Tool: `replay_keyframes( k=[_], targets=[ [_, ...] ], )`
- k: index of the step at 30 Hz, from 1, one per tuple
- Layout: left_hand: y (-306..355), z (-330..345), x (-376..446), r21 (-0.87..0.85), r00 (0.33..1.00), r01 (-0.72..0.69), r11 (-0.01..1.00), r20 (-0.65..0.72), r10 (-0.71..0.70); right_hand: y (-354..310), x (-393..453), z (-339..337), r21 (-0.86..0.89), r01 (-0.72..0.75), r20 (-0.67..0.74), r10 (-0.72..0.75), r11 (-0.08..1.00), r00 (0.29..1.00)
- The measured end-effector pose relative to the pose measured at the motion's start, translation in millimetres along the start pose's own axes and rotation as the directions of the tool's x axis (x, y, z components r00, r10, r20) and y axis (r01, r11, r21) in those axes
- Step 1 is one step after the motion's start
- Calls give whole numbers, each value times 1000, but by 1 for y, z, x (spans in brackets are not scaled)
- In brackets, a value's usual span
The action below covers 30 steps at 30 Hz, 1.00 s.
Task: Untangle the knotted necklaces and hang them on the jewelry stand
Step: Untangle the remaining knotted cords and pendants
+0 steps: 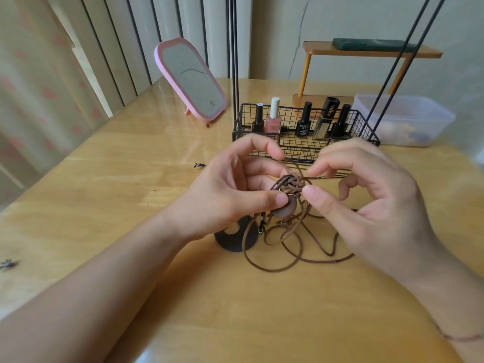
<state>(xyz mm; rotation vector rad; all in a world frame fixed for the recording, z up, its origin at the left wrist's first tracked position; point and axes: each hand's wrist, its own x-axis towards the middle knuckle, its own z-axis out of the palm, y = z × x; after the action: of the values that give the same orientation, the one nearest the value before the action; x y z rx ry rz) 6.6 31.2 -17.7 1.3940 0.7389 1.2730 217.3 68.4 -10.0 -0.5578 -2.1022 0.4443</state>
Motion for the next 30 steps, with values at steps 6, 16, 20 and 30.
replay_keyframes(
  k=[6,16,20,30],
  targets=[
    [1,1,0,46,1000,2,999,-21,-1,4,0,0,-108,-36,19,38,994,999],
    [0,2,0,79,1000,0,997,5,-1,3,0,2,-141,29,29,-25,990,999],
    [-1,3,0,114,1000,7,993,-14,-6,3,0,2,-139,69,23,-66,988,998],
    [-1,3,-1,187,1000,16,982,1,-16,4,0,2,-87,33,76,-26,996,997]
  ],
)
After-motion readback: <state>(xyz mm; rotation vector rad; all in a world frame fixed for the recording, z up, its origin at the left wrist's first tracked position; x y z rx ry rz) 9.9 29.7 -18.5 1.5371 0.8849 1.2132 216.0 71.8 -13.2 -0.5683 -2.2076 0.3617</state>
